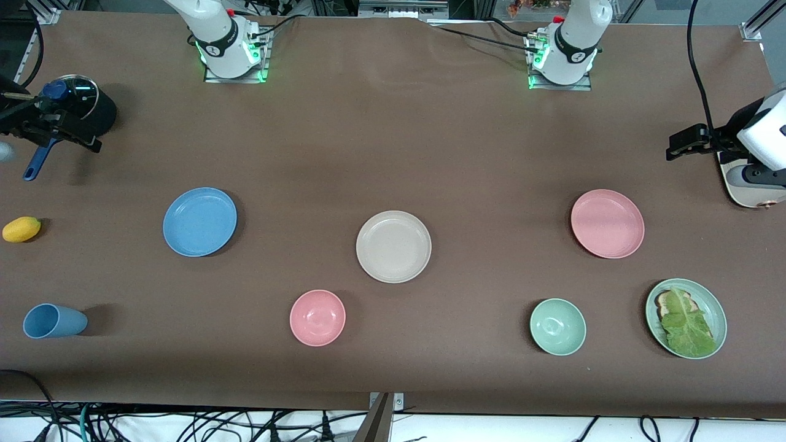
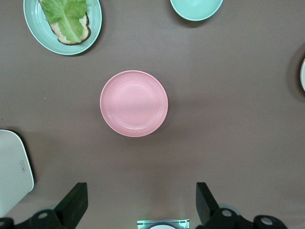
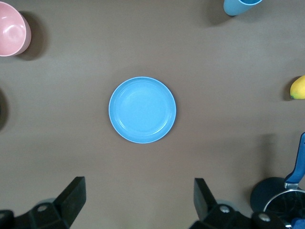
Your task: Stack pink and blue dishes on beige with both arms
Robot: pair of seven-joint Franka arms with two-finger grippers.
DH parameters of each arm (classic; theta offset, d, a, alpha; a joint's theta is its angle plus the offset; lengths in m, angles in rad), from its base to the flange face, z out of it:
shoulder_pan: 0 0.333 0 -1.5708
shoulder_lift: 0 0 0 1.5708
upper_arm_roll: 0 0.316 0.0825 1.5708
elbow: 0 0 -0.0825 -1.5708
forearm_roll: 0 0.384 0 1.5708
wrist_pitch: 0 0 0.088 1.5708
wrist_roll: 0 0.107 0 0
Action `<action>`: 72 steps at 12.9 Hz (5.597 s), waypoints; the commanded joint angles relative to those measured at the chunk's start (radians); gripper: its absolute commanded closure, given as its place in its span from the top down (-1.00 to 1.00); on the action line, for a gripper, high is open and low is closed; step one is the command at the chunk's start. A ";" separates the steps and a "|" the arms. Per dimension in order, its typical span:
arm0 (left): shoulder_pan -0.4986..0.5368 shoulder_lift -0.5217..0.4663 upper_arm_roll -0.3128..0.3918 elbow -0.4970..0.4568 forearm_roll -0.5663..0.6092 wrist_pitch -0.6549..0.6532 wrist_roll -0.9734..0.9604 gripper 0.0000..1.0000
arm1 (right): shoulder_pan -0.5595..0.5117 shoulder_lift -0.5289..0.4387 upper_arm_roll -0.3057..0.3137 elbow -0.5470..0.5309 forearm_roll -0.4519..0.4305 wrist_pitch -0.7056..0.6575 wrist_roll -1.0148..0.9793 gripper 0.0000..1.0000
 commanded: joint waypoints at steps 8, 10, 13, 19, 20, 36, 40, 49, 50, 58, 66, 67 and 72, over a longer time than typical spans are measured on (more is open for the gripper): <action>0.131 0.118 -0.001 0.028 -0.066 0.043 0.032 1.00 | -0.003 -0.005 0.004 0.002 0.002 -0.010 -0.003 1.00; 0.147 0.148 -0.001 0.028 -0.074 0.054 0.106 1.00 | -0.005 -0.005 0.004 0.002 0.004 -0.010 -0.001 1.00; 0.210 0.219 -0.001 0.025 -0.130 0.149 0.223 1.00 | -0.005 -0.005 0.004 0.002 0.004 -0.010 -0.001 1.00; 0.215 0.354 -0.003 0.019 -0.187 0.201 0.223 1.00 | -0.005 -0.005 0.004 0.002 0.004 -0.010 -0.001 1.00; 0.233 0.375 -0.003 0.014 -0.201 0.209 0.231 1.00 | -0.005 -0.005 0.004 0.002 0.004 -0.010 -0.001 1.00; 0.395 0.569 -0.003 -0.153 -0.394 0.456 0.572 0.98 | -0.005 -0.005 0.001 0.000 0.004 -0.011 -0.001 1.00; 0.399 0.570 -0.003 -0.188 -0.419 0.490 0.613 0.98 | -0.005 -0.005 0.001 0.000 0.004 -0.013 -0.001 1.00; 0.396 0.526 -0.001 -0.283 -0.433 0.534 0.615 0.85 | -0.005 -0.005 0.001 0.000 0.004 -0.013 -0.001 1.00; 0.394 0.526 -0.001 -0.283 -0.433 0.534 0.615 0.71 | -0.005 -0.005 0.001 0.000 0.004 -0.013 -0.001 1.00; 0.394 0.527 -0.001 -0.272 -0.430 0.539 0.628 -1.00 | -0.005 -0.005 0.001 0.000 0.004 -0.013 -0.001 1.00; 0.371 0.465 -0.001 -0.268 -0.416 0.525 0.628 -1.00 | -0.005 -0.005 0.001 0.000 0.004 -0.013 -0.001 1.00; 0.362 0.445 -0.003 -0.268 -0.414 0.511 0.612 -1.00 | -0.005 -0.005 0.001 0.000 0.004 -0.013 0.003 1.00; 0.253 0.319 -0.018 -0.266 -0.333 0.462 0.397 -1.00 | -0.003 -0.008 0.003 0.002 0.004 -0.014 0.008 1.00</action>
